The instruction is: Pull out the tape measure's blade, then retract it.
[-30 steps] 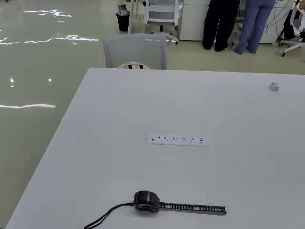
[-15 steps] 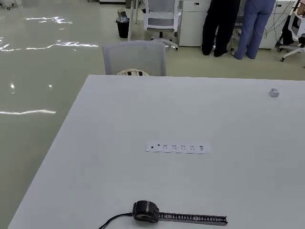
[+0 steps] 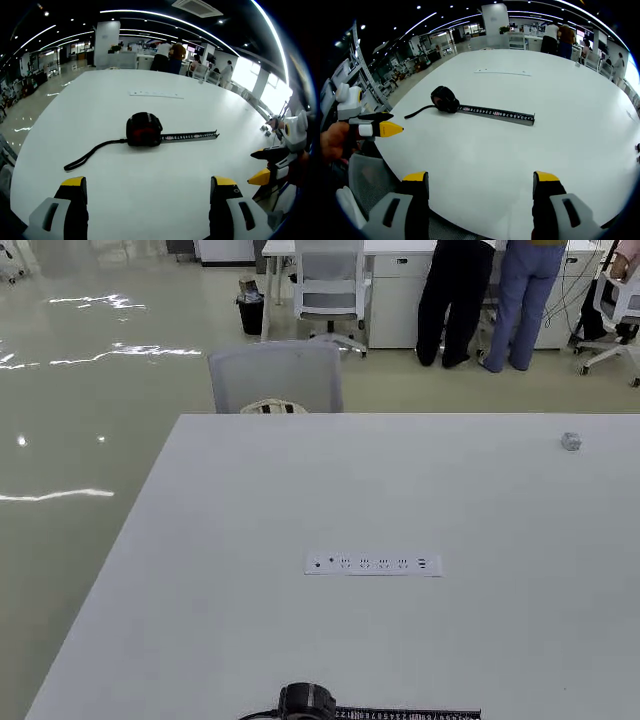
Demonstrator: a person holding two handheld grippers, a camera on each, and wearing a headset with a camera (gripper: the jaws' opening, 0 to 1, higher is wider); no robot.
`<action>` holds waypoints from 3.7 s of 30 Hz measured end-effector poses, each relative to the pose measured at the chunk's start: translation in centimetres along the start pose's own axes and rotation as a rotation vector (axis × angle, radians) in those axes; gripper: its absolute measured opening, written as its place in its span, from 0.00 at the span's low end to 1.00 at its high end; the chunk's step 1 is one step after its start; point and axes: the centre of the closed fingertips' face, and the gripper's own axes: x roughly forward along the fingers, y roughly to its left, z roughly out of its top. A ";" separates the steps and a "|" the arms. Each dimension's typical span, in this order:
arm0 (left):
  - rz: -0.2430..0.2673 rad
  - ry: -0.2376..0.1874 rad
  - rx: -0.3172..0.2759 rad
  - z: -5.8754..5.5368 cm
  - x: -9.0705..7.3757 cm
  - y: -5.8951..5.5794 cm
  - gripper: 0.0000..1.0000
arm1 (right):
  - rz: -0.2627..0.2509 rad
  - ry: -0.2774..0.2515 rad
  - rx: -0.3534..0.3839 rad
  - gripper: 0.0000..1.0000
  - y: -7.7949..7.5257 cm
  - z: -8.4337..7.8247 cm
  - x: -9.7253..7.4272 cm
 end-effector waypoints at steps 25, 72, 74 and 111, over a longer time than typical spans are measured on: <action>0.032 -0.015 -0.031 1.4 2.7 0.5 0.99 | 0.002 0.037 -0.032 0.87 -2.2 -0.1 2.9; 0.049 -0.008 -0.041 4.8 9.0 -0.6 0.93 | 0.034 0.111 -0.221 0.83 -7.4 3.0 8.2; 0.051 -0.006 -0.043 4.8 9.2 -0.6 0.93 | 0.033 0.116 -0.228 0.82 -7.8 3.1 8.5; 0.093 0.012 -0.088 5.5 13.6 0.5 0.87 | 0.096 0.191 -0.421 0.70 -11.7 5.9 11.9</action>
